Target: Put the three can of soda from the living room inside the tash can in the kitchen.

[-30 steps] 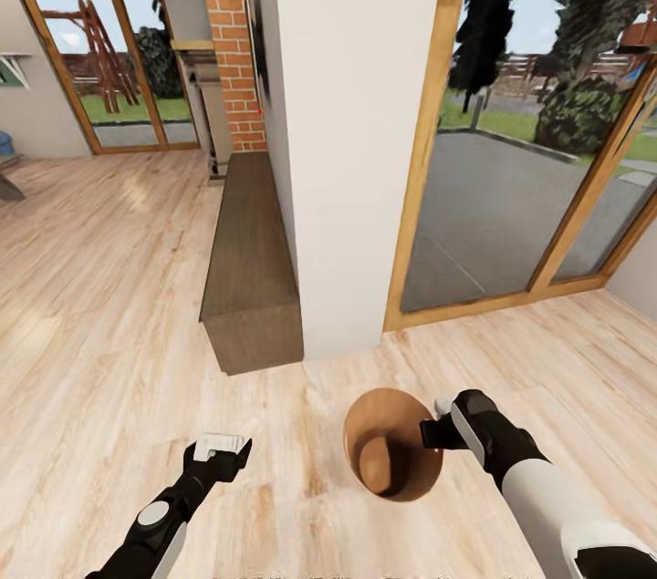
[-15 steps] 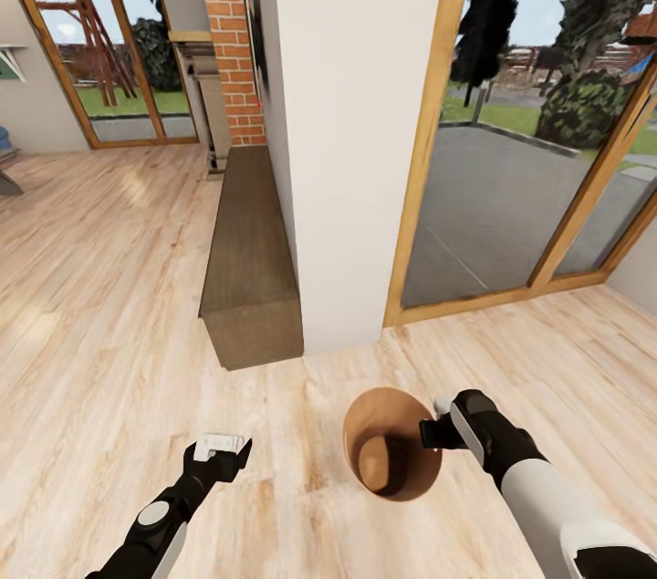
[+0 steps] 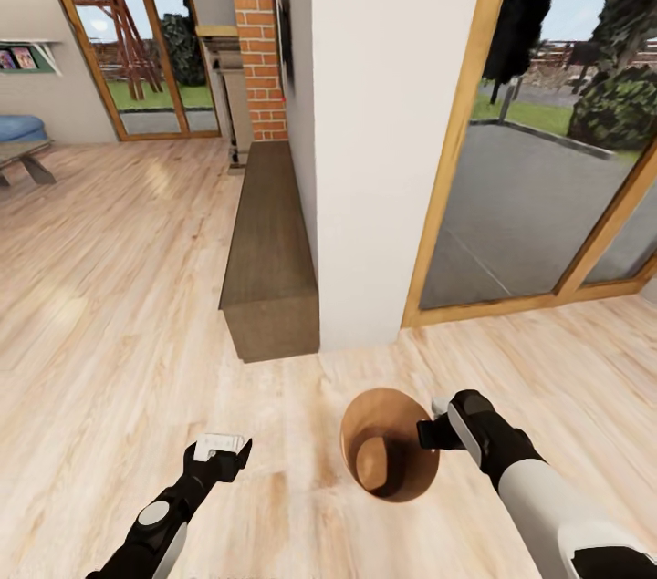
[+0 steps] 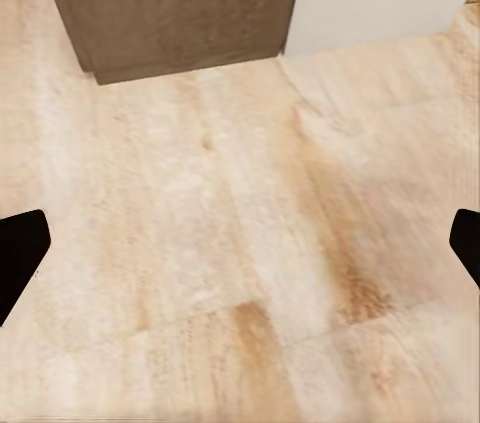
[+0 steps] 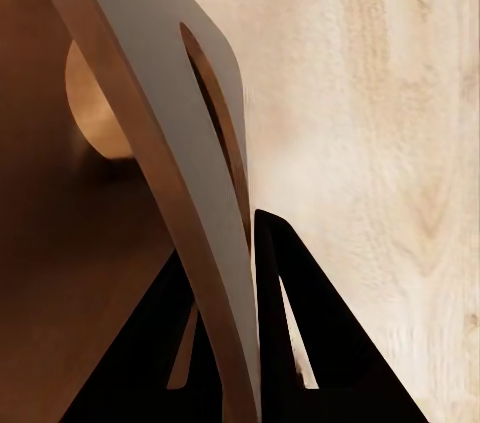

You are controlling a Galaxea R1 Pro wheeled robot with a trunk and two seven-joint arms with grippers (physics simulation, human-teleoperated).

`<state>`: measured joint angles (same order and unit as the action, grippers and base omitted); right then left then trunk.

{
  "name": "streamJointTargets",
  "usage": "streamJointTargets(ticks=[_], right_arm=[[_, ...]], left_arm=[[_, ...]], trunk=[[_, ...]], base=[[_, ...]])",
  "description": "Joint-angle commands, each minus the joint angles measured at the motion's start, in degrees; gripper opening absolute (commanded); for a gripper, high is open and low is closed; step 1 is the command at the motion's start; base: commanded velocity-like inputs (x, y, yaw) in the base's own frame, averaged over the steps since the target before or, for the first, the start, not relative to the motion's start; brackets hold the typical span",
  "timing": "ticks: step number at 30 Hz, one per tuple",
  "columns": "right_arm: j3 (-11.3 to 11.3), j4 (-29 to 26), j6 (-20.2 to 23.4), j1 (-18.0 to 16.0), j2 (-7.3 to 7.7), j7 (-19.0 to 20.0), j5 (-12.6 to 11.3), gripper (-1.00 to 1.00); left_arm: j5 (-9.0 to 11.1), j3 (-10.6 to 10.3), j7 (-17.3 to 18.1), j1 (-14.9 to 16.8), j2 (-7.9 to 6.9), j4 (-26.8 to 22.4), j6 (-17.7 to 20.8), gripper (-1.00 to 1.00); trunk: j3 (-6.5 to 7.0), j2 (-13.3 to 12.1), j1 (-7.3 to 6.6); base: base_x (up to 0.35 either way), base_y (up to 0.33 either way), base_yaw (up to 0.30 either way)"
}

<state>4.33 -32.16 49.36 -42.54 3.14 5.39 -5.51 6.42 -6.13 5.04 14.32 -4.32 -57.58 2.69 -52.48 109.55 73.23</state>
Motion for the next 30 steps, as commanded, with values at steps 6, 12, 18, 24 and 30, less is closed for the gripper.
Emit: streamJointTargets(ticks=[6, 12, 18, 24, 30], right_arm=[[-0.08, -0.05, 0.04, 0.0, -0.2, 0.41, -1.38, -1.0], [-0.1, -0.04, 0.06, 0.0, -0.42, 0.41, -1.34, -1.0], [-0.11, -0.02, 0.11, 0.01, -0.56, 0.41, -1.15, -1.0], [-0.06, -0.01, 0.11, 0.06, -0.88, 0.43, -0.85, -1.0], [-0.04, -0.01, 0.08, 0.09, -1.05, 0.35, -0.75, -1.0]], left_arm=[[0.0, -0.02, 0.11, 0.0, 0.01, 0.01, -0.05, 1.0], [0.0, -0.03, 0.19, 0.0, 0.0, 0.01, -0.09, 1.0], [0.0, -0.07, 0.15, 0.0, -0.05, 0.01, -0.13, 1.0], [-0.03, -0.11, 0.15, 0.0, -0.06, 0.01, -0.14, 1.0], [-0.01, -0.11, 0.18, 0.0, -0.02, 0.01, -0.14, 1.0]], trunk=[[-0.27, 0.0, 0.0], [-0.54, 0.0, 0.0], [-0.81, 0.0, 0.0], [-0.92, 0.0, 0.0], [-0.93, 0.0, 0.0]], base=[[0.154, 0.131, 0.207], [0.098, 0.252, 0.209], [0.14, 0.272, 0.209], [0.143, 0.212, 0.086], [0.17, 0.143, 0.01]])
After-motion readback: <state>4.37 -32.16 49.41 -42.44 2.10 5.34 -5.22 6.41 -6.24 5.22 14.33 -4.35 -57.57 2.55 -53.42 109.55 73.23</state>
